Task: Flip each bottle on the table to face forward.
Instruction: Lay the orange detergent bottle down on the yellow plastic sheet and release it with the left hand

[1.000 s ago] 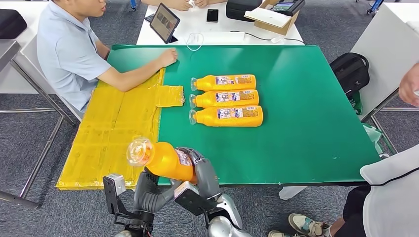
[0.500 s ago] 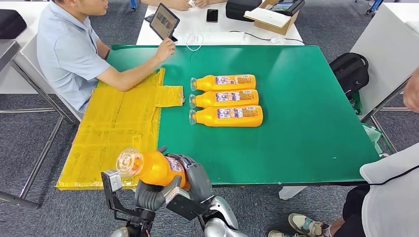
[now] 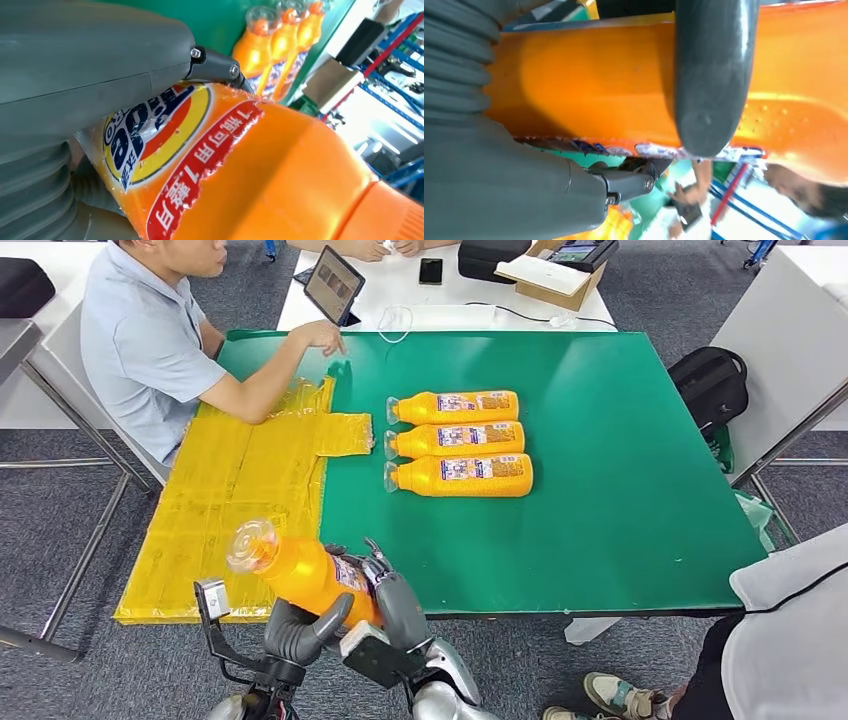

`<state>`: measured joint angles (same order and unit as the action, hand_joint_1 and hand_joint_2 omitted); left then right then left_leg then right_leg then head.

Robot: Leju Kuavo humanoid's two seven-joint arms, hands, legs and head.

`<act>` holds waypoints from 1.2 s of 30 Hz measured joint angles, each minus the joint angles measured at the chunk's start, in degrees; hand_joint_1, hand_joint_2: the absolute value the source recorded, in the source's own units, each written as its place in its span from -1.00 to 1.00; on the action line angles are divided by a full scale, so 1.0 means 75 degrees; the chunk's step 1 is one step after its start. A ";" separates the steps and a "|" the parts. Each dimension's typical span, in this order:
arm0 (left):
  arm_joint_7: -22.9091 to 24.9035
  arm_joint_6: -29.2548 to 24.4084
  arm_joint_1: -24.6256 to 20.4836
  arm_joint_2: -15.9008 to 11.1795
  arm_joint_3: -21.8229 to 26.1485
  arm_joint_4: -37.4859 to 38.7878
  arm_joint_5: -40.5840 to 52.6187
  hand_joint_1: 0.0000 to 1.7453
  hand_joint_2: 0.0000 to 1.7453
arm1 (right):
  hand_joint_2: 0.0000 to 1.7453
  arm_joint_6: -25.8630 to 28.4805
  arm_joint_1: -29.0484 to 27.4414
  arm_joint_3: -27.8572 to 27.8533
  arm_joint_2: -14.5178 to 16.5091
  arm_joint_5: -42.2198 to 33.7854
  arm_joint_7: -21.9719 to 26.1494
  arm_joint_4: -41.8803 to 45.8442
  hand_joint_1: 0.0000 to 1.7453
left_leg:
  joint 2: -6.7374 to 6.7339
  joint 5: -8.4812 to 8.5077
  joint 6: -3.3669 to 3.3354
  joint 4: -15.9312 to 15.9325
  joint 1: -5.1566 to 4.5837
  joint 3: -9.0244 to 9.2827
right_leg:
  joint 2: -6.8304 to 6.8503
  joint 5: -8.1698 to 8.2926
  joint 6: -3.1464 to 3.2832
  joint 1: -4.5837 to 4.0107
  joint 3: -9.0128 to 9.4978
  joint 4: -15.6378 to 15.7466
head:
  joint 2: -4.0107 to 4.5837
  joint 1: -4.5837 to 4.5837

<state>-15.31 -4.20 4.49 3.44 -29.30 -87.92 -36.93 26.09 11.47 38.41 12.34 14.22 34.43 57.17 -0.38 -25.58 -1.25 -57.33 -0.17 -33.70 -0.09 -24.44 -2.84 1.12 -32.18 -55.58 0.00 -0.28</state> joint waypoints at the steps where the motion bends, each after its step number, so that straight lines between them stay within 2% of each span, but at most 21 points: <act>1: -0.0011 0.0012 0.0019 0.0017 0.0012 -0.0041 -0.0045 1.00 1.00 | -1.00 0.0099 -0.0068 -0.0002 -0.0032 0.0014 0.0097 0.0107 -1.00 | 0.0000 0.0000 0.0000 0.0000 0.0000 -0.0001 | 0.0000 0.0000 0.0000 0.0000 0.0000 0.0000 | 0.0000 0.0001; 10: -0.0197 -0.0276 0.0109 0.0140 0.0179 -0.0284 -0.0103 1.00 1.00 | -1.00 0.0576 -0.0491 0.0009 -0.0249 0.0369 0.0392 0.0953 -1.00 | -0.0001 0.0000 0.0000 0.0000 0.0000 -0.0001 | 0.0000 0.0000 0.0000 -0.0001 -0.0001 0.0000 | 0.0000 0.0001; 18: -0.0476 -0.0551 0.0319 0.0165 0.0959 -0.0588 0.0293 1.00 1.00 | -1.00 0.1149 -0.1021 0.0004 -0.0664 0.1268 0.0399 0.2139 -1.00 | -0.0001 -0.0001 0.0000 0.0000 0.0000 -0.0002 | 0.0000 -0.0001 0.0000 0.0000 -0.0003 0.0001 | 0.0000 0.0002; 24: -0.0628 -0.0816 0.0143 0.0257 0.1744 -0.0560 0.0828 1.00 1.00 | -1.00 0.1544 -0.1577 -0.0359 -0.1087 0.1878 0.0343 0.3018 -1.00 | 0.0002 -0.0001 -0.0001 -0.0001 -0.0003 -0.0001 | 0.0002 0.0000 0.0000 0.0002 -0.0002 0.0002 | 0.0000 0.0002; 28: -0.1278 -0.2033 -0.0353 0.0347 0.2110 -0.0210 0.2163 1.00 1.00 | -1.00 0.1766 -0.1859 -0.0731 -0.1314 0.2043 0.0456 0.3518 -1.00 | 0.0002 0.0000 -0.0001 -0.0001 -0.0004 0.0002 | 0.0002 0.0002 -0.0001 0.0002 0.0001 0.0002 | 0.0000 0.0001; 31: -0.1551 -0.2481 -0.0649 0.0385 0.2263 0.0082 0.2620 1.00 1.00 | -1.00 0.1817 -0.1983 -0.0886 -0.1415 0.2086 0.0525 0.3767 -1.00 | 0.0001 0.0000 -0.0001 -0.0001 -0.0003 0.0003 | 0.0002 0.0002 -0.0001 0.0002 0.0003 0.0001 | 0.0000 0.0000; 33: -0.1846 -0.3028 -0.0797 0.0417 0.2312 0.0270 0.3173 1.00 1.00 | -1.00 0.1820 -0.2041 -0.0965 -0.1449 0.2124 0.0607 0.3889 -1.00 | 0.0001 0.0001 -0.0001 -0.0002 -0.0003 0.0003 | 0.0002 0.0002 -0.0001 0.0001 0.0002 0.0001 | 0.0000 0.0001; 36: -0.2336 -0.4225 -0.1157 0.0433 0.2443 0.0797 0.4879 1.00 1.00 | -1.00 0.1823 -0.2096 -0.1081 -0.1466 0.2165 0.0702 0.4104 -1.00 | 0.0003 0.0001 -0.0001 -0.0002 -0.0003 0.0003 | 0.0003 0.0002 -0.0001 0.0002 0.0002 0.0001 | 0.0000 0.0001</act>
<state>-32.83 -35.88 -4.19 6.69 -10.98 -81.94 -0.34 39.76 -4.25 30.30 1.34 30.46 39.70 87.95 -0.35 -25.58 -1.26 -57.35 -0.19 -33.68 -0.06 -24.43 -2.85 1.13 -32.16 -55.58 0.00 -0.27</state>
